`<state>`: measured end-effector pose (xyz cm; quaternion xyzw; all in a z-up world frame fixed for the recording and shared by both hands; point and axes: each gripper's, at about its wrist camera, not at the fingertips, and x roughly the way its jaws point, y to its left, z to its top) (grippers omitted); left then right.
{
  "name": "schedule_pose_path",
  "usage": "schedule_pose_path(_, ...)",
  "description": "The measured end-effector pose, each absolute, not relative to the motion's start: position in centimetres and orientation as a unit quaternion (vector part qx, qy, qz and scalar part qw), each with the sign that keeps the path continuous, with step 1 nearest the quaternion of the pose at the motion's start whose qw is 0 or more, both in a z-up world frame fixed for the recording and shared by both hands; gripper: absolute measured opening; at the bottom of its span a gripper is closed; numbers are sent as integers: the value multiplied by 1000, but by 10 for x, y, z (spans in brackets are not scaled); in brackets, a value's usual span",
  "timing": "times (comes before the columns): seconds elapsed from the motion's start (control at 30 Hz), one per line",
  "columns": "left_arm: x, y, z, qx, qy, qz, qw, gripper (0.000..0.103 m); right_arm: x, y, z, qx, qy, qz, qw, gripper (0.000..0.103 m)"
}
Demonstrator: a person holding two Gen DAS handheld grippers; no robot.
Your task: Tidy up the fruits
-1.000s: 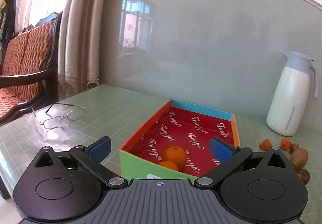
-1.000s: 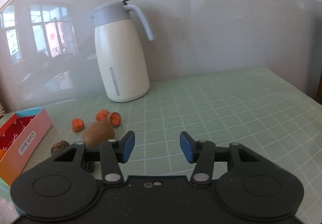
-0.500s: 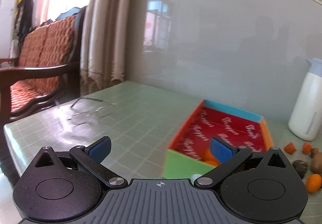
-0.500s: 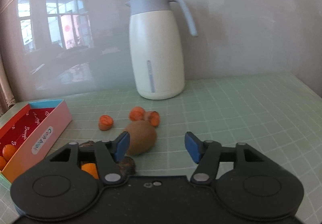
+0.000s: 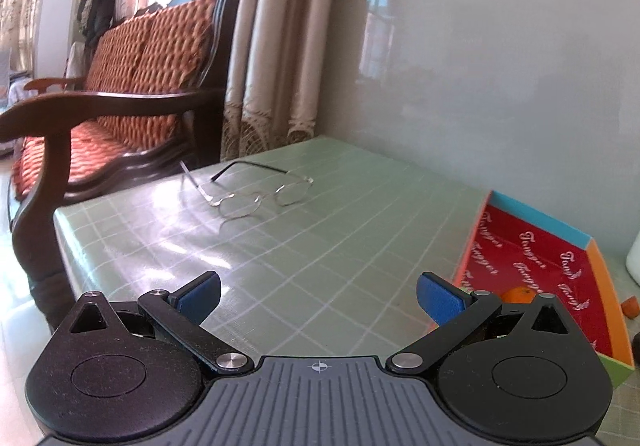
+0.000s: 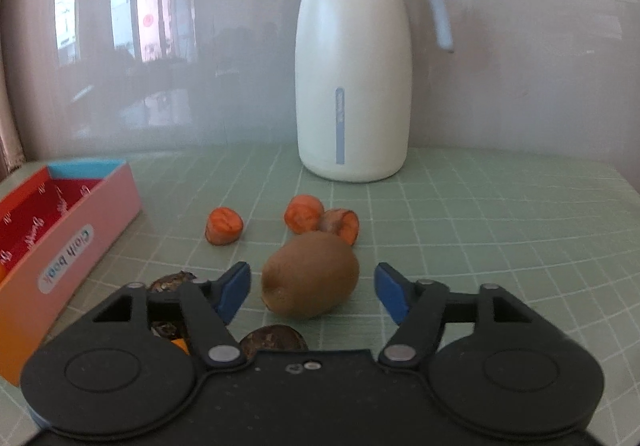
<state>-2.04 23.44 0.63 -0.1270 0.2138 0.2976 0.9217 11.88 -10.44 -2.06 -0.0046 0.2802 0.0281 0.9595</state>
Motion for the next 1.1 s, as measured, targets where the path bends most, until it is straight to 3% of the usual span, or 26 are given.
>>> schedule_pose_path(0.3,-23,244,1,-140,222,306,915,103,132,-99,-28,0,299,26,954,71)
schedule_pose_path(0.4,-23,244,0,-140,223,306,915,103,136,-101,-29,-1,308,18,951,58)
schedule_pose_path(1.1,-29,249,0,-128,218,321,913,103,102,-57,10,-1,255,88,963,57)
